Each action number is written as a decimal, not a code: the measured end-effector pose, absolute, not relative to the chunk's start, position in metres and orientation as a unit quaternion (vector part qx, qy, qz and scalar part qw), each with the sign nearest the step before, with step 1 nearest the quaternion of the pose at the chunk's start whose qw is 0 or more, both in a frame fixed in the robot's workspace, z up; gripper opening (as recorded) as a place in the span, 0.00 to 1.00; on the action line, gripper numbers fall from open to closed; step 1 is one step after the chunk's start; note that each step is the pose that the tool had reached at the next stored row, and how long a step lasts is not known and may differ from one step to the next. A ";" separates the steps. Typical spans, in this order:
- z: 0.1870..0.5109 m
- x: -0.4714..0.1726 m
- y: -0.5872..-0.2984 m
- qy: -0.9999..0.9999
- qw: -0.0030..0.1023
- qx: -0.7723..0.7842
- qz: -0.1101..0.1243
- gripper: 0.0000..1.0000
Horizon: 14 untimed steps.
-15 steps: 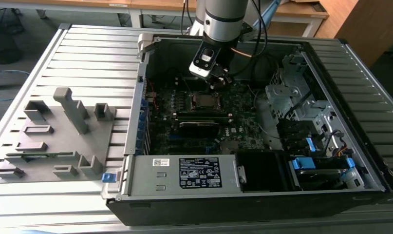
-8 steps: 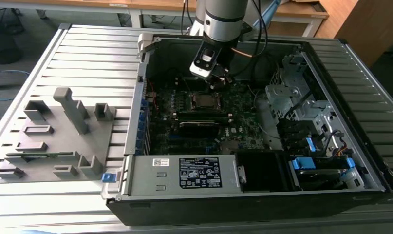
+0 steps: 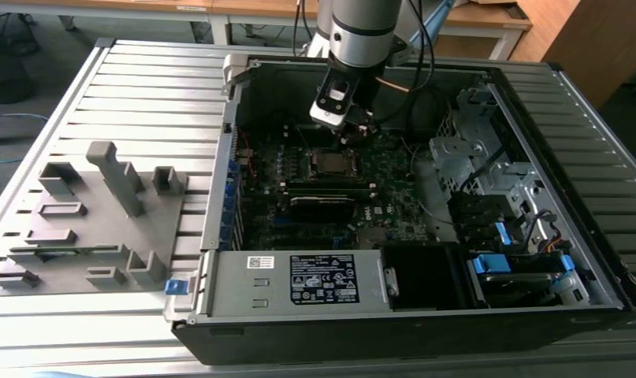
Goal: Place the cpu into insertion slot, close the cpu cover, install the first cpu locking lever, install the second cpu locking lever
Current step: 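Close the cpu cover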
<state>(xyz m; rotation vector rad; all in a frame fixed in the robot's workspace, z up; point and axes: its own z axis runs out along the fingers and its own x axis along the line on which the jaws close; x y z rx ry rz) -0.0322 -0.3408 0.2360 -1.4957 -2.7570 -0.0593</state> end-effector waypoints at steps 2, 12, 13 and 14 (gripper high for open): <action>0.236 -0.032 -0.341 -0.879 0.002 -0.476 -0.019 0.11; 0.236 -0.032 -0.341 -0.880 0.002 -0.475 -0.019 0.11; 0.236 -0.032 -0.341 -0.880 0.002 -0.475 -0.019 0.11; 0.236 -0.032 -0.341 -0.880 0.002 -0.474 -0.019 0.11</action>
